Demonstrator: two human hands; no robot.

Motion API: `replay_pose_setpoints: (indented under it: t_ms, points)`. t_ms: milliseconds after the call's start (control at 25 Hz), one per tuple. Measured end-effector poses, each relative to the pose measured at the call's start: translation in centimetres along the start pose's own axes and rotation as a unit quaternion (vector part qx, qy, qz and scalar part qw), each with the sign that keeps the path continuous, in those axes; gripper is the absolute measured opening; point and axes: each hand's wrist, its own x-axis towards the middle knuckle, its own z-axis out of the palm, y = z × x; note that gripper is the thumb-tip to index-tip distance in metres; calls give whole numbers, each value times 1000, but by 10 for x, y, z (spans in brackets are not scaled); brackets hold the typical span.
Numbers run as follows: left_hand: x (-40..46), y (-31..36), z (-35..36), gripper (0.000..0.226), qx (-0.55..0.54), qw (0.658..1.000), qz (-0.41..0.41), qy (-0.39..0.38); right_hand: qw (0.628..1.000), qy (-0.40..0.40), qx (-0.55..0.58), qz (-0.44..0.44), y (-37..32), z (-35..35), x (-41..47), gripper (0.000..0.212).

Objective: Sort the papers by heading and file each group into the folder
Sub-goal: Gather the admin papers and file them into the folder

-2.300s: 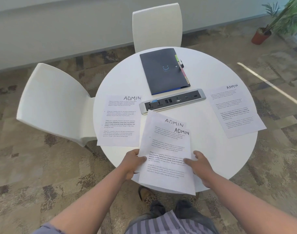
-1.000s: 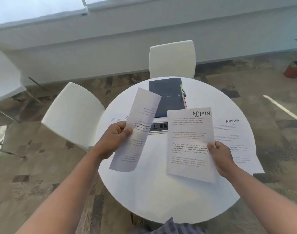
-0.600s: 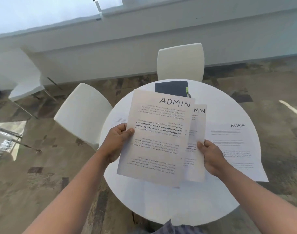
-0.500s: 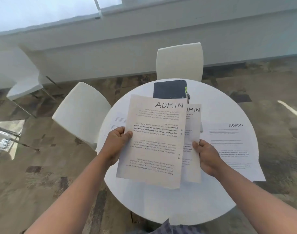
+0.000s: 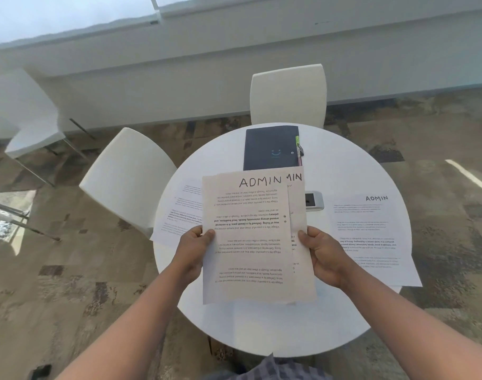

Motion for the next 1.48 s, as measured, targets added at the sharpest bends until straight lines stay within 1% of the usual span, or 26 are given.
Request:
replay_pose_setpoints:
  t_ms: [120,200,360,480,520,560,640,720,800,920,1040,1160,1240,1320,1400,1480]
  points:
    - [-2,-11,2,24,-12,998,-47,-34,1000,-14,-2,8,2,-1,-4,30]
    - [-3,-17,3,26,-23,997,-63,-43,1000,-20,-1,12,4,0,-7,30]
    - [-8,-21,5,21,-25,997,-56,-47,999,-22,-7,30,3,1,-10,33]
    - [-7,-25,5,20,-25,998,-42,-33,998,-37,4,48,1,2,-15,42]
    - [-7,-26,5,19,-26,999,-39,-27,998,-44,3,52,2,1,-15,42]
    - [-7,-28,7,17,-25,999,-36,-21,998,-45,-13,51,4,0,-15,37]
    - [-8,-30,9,15,-15,999,-33,-8,994,-17,-93,52,13,-3,-6,26]
    - [-8,-33,9,13,6,999,-31,5,982,34,-177,65,24,-9,4,22]
    - [-6,-38,7,12,32,999,-31,11,973,67,-208,77,30,-12,9,21]
    - [2,-45,-1,13,49,998,-35,19,971,74,-215,72,30,-10,12,20]
    - [16,-47,-17,12,59,997,-39,33,971,116,-206,47,30,-6,20,18]
    - [40,-52,-51,13,108,990,-39,79,969,156,-190,28,35,0,33,18]
    - [58,-56,-77,19,136,983,-46,114,966,181,-182,24,40,9,42,18]
    - [79,-61,-103,26,157,977,-56,133,963,200,-180,25,46,23,53,19]
    - [99,-60,-127,35,177,973,-66,131,960,215,-176,29,50,42,64,19]
    - [120,-53,-150,49,204,969,-68,122,957,231,-170,36,55,63,79,18]
